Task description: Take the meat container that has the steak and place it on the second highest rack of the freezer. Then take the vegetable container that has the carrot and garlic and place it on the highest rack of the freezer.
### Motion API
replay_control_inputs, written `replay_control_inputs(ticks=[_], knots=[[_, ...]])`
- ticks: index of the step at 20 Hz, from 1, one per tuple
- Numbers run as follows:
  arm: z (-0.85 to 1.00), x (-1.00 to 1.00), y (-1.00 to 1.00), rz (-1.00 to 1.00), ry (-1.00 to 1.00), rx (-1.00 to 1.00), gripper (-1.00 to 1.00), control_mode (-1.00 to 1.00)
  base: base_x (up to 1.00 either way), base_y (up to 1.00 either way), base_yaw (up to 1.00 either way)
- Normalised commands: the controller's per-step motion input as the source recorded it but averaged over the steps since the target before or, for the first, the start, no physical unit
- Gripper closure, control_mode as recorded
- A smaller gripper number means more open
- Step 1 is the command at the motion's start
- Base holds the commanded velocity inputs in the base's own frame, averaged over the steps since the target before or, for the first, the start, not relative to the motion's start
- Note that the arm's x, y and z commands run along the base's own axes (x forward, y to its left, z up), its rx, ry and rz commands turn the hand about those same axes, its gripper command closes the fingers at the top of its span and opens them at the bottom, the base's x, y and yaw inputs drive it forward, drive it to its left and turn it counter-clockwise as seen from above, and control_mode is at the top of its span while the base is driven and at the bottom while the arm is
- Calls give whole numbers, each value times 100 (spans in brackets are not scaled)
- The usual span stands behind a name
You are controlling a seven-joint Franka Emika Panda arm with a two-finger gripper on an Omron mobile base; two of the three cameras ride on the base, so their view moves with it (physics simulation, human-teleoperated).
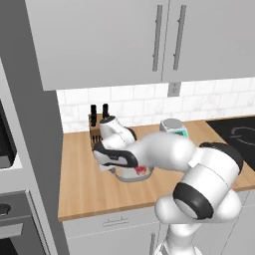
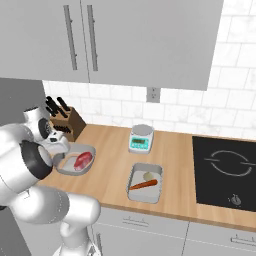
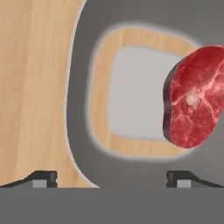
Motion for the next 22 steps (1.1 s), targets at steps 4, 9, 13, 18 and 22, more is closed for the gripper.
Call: replay_control_inputs(ticks=[4,9,13,18,22], knots=[[-20,23,1,0,0,0,-100,-100,0,0,0],[-16,20,6,0,0,0,-100,-100,0,0,0],[-14,17,15,0,0,0,-100,-100,0,0,0],[-19,12,15,0,0,0,-100,-100,0,0,0],[-20,21,4,0,0,0,-100,-100,0,0,0]])
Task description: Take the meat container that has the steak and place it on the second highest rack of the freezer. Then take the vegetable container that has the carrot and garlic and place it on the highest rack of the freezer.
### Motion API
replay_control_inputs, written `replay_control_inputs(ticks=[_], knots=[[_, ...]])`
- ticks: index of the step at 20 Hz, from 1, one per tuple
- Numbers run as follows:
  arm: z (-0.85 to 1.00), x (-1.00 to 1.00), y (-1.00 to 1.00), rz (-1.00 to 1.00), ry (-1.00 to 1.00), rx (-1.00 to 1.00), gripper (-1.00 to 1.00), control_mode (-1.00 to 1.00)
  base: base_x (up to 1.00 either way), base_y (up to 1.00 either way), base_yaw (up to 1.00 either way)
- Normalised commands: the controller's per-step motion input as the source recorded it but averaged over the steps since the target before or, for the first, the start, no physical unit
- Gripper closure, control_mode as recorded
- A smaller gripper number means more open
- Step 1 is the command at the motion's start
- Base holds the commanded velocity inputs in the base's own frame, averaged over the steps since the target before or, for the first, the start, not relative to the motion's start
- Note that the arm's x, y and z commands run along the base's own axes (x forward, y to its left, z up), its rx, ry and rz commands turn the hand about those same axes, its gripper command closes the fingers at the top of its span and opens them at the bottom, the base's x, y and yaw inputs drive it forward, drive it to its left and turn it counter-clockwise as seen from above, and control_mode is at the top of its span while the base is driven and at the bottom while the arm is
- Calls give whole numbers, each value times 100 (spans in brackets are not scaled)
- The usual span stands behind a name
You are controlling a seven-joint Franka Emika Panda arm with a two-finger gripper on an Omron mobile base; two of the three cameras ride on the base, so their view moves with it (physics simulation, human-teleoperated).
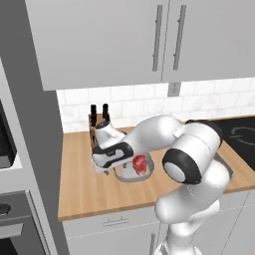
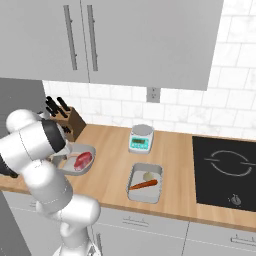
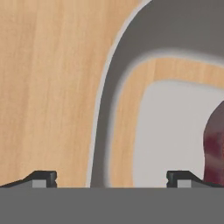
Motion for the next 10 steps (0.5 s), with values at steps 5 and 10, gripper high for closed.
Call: replay_control_inputs(ticks=[5,10], knots=[[-17,29,0,0,0,0,-100,-100,0,0,0],[-17,11,0,0,0,0,-100,-100,0,0,0]])
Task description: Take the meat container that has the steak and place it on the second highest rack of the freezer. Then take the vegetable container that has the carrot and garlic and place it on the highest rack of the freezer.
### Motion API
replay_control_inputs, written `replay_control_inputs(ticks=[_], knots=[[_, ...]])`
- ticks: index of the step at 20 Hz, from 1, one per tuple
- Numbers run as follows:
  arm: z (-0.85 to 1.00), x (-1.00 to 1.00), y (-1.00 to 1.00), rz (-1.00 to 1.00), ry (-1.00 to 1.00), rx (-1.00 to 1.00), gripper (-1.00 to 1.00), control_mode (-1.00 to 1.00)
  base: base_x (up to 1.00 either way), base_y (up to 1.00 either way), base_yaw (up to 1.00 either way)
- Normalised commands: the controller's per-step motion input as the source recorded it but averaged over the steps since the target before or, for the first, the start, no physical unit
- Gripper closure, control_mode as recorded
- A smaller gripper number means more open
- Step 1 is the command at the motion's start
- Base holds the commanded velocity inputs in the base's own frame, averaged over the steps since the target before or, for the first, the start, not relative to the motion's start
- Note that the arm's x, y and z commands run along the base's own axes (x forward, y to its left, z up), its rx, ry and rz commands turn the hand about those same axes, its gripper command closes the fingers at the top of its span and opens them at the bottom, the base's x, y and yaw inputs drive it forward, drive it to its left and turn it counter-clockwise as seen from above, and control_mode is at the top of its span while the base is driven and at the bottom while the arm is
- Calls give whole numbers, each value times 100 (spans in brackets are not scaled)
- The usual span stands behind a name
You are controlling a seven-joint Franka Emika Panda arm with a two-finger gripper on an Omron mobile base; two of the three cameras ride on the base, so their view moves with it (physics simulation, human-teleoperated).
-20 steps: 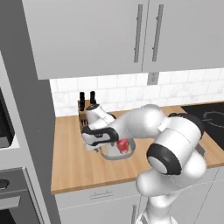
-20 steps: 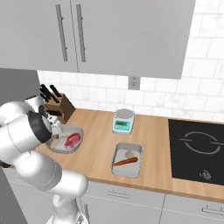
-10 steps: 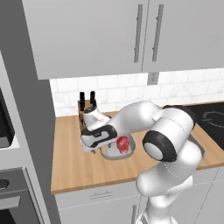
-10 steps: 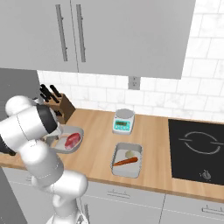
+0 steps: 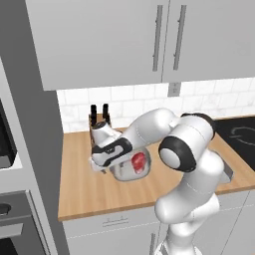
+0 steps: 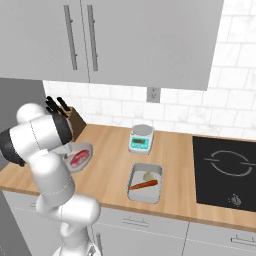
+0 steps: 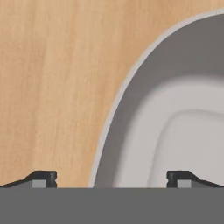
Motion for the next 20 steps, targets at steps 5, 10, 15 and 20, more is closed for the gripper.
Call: replay_control_inputs(ticks=[5,10,15,20], knots=[[-2,-3,0,0,-7,0,-100,-100,0,0,0],[-19,-2,0,0,-2,0,100,-100,0,0,0],[-4,-5,-3,0,-5,1,100,-100,0,0,0],[17,-45,-11,0,-11,1,100,-100,0,0,0]])
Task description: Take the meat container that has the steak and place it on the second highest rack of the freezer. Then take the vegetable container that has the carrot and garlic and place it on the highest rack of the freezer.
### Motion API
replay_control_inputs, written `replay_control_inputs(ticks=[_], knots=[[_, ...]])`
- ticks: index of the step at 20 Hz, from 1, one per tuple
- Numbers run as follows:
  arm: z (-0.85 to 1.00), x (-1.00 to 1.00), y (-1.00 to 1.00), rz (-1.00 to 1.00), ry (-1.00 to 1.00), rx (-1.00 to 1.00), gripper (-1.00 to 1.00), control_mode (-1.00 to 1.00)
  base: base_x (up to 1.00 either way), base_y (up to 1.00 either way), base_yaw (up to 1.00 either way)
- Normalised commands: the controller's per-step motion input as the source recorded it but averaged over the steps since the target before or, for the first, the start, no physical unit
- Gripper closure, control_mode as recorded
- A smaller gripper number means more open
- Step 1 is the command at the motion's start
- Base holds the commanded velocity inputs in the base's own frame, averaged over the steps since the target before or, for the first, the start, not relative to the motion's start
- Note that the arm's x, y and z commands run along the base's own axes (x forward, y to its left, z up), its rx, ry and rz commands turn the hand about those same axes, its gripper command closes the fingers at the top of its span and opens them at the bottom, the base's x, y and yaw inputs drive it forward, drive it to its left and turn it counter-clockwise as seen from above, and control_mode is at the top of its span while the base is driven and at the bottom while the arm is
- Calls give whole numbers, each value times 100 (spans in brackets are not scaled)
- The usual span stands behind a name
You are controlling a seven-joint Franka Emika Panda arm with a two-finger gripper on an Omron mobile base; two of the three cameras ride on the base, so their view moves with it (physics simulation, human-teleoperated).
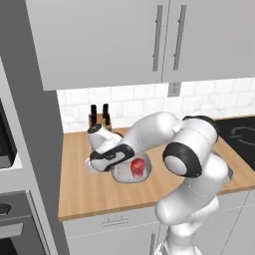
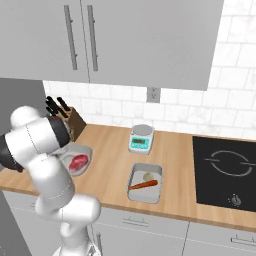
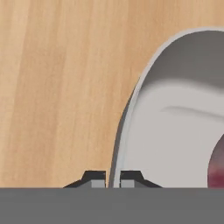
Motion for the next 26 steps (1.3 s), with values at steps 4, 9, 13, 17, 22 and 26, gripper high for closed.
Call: replay_control_inputs(ticks=[4,9,13,17,22,26], knots=[[62,-58,-11,7,-12,0,100,-100,0,0,0],[86,-61,-13,13,0,0,100,-100,0,0,0],[79,-60,-29,18,0,0,100,-100,0,0,0],[54,-61,-32,23,0,-4,100,-100,0,0,0],[74,-40,-34,22,0,-2,100,-100,0,0,0],[19,-1,1,9,0,0,100,-100,0,0,0]])
